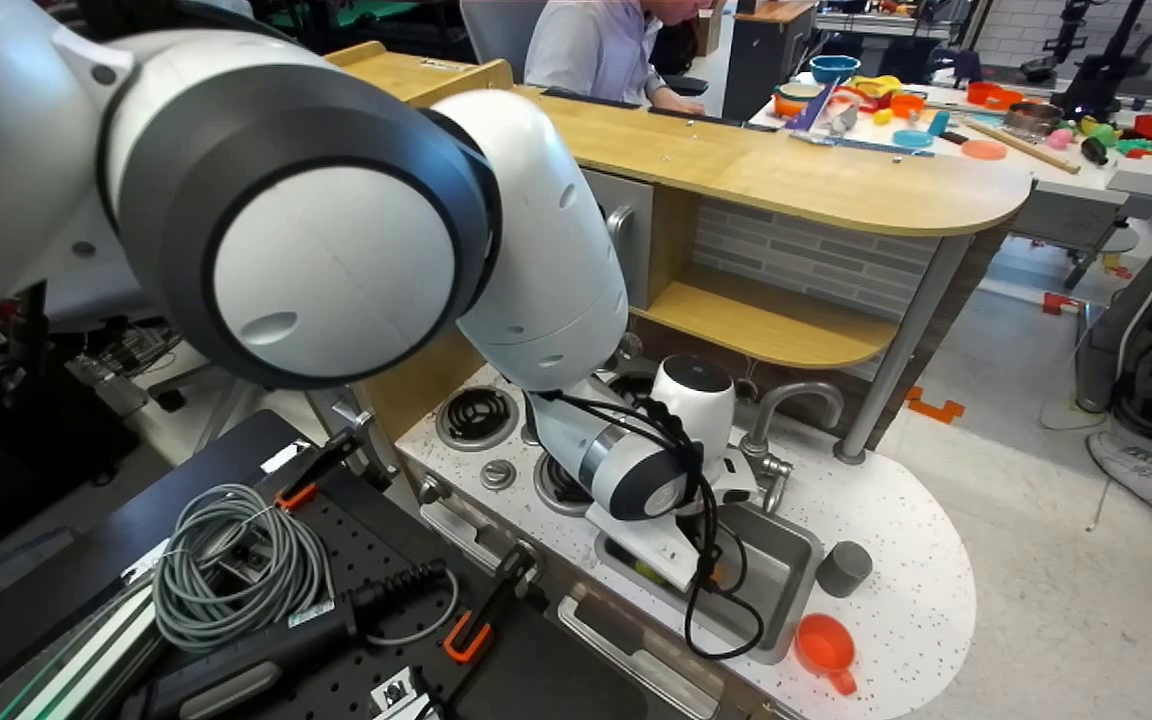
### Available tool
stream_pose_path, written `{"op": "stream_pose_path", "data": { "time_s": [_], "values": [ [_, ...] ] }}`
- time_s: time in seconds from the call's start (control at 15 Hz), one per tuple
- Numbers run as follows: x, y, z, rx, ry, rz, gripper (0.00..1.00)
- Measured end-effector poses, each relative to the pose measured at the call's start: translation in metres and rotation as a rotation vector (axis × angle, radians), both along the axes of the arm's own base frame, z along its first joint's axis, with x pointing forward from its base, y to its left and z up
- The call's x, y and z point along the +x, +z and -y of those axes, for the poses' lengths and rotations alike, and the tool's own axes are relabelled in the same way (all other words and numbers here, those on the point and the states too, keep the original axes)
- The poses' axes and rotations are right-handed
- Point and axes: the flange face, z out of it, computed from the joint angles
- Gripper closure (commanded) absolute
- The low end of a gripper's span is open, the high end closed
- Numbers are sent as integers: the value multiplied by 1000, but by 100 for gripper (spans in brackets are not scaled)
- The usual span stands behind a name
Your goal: Get the lemon toy from the countertop and place it in the sink
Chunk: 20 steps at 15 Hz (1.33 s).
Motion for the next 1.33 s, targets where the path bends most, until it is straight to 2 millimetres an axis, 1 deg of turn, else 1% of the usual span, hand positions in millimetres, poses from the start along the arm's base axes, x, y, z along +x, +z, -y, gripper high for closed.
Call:
{"op": "stream_pose_path", "data": {
  "time_s": [0.07,0.2,0.27,0.4,0.53,0.67,1.13,1.33],
  "values": [
    [1,1,2,-4,-1,3,1],
    [5,9,7,-11,-3,12,0],
    [7,16,8,-14,-5,20,0],
    [10,37,12,-16,-11,36,0],
    [9,64,17,-17,-25,49,0],
    [2,95,24,-14,-48,57,0],
    [-40,212,53,-15,-117,115,0],
    [-59,256,61,-21,-122,147,0]
  ]
}}
